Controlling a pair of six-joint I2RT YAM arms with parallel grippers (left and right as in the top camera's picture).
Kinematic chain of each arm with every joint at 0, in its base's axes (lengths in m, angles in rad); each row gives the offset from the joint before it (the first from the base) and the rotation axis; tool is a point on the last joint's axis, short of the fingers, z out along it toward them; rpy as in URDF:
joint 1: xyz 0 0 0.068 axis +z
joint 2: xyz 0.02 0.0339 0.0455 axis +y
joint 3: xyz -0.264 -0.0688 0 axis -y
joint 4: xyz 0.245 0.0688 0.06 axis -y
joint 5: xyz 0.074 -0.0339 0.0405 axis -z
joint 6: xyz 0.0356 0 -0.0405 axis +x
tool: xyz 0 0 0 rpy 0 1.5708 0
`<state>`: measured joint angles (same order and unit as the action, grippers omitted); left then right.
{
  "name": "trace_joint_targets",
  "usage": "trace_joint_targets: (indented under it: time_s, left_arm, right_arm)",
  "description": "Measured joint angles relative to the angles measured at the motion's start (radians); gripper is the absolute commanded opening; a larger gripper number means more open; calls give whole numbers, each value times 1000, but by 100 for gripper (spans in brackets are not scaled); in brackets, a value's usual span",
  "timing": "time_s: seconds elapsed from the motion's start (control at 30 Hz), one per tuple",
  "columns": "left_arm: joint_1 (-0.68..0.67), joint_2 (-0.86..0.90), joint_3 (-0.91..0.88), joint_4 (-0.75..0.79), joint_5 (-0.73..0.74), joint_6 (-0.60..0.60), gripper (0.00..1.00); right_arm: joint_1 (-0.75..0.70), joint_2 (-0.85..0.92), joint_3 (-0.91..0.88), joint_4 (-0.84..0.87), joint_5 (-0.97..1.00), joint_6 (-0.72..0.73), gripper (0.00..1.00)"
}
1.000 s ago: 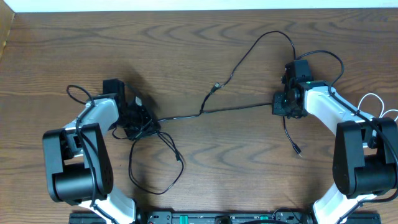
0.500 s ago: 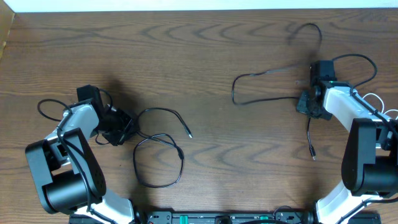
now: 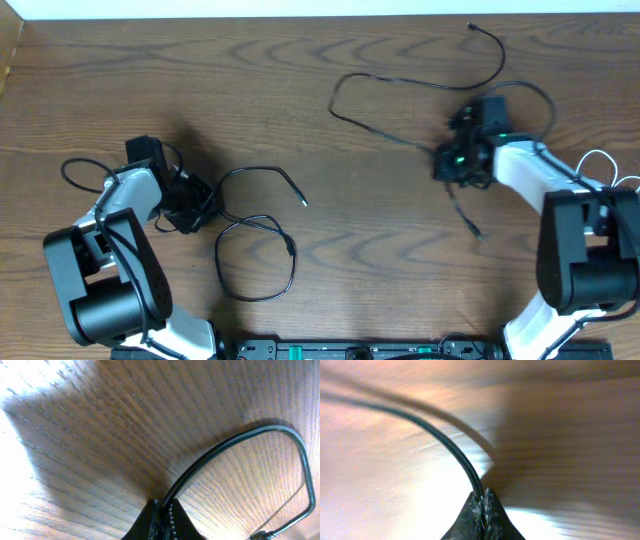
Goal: Untangle cables
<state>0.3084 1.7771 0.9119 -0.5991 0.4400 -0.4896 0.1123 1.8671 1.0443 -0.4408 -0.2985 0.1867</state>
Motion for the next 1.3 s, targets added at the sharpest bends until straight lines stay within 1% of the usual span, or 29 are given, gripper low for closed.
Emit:
trace_joint_targets:
  time_s: [0.13,0.2,0.33,0.4,0.47,0.6,0.7,0.73,0.77,0.8,0.83,0.87,0.9,0.93,1.07,1.1,1.17,1.23,1.3]
  left_arm:
    - [-25,-3,0,23,-14,0,8]
    - [-34,-4,0,27,-22,1,7]
    - [-35,-4,0,27,-23,1,7]
    - [-35,-4,0,27,-23,1,8]
    - [-35,-4,0,27,-23,2,8]
    - [-35,-4,0,27,-23,7,8]
    - [-35,-4,0,27,-24,8,7]
    - [-35,-4,0,27,-24,8,7]
    - [-35,-4,0,27,-24,9,8]
    - [-35,-4,0,27,-24,10,7]
    - [-35,-4,0,27,-24,12,8]
    - [-35,-4,0,27,-24,13,8]
    - [-35,-4,0,27,-24,15,8]
    - [-35,-4,0,27,-24,15,8]
    - [-35,-4,0,27,-24,15,8]
    - [-35,-4,0,27,-24,15,8]
    - [-35,-4,0,27,-24,16,8]
    - [-35,-4,0,27,-24,15,8]
    - [-35,-4,0,27,-24,15,8]
  right_arm:
    - [103,12,-8,16,-113,-114,1]
    - [155,16,-11,21,-137,-166,1]
    - [257,21,-13,36,-158,-243,5]
    - [303,23,-13,47,-152,-263,5]
    - [340,23,-13,59,-135,-277,2]
    - [391,23,-10,76,-102,-289,5]
    - [402,24,37,-2,-76,-281,5]
    - [401,24,72,-48,-68,-271,7]
    - [397,24,108,-90,-63,-265,13]
    - [393,24,154,-143,-58,-255,28]
    - [385,24,217,-194,-56,-250,46]
    - [381,24,257,-230,-51,-248,53]
    - [375,24,319,-277,-48,-245,52]
    - [370,24,357,-299,-45,-245,48]
    - [357,24,491,-350,18,-238,40]
    - [356,24,507,-338,47,-235,38]
    - [352,24,516,-289,113,-227,37]
    - [346,24,515,-229,187,-223,37]
    - [332,26,512,-141,280,-221,34]
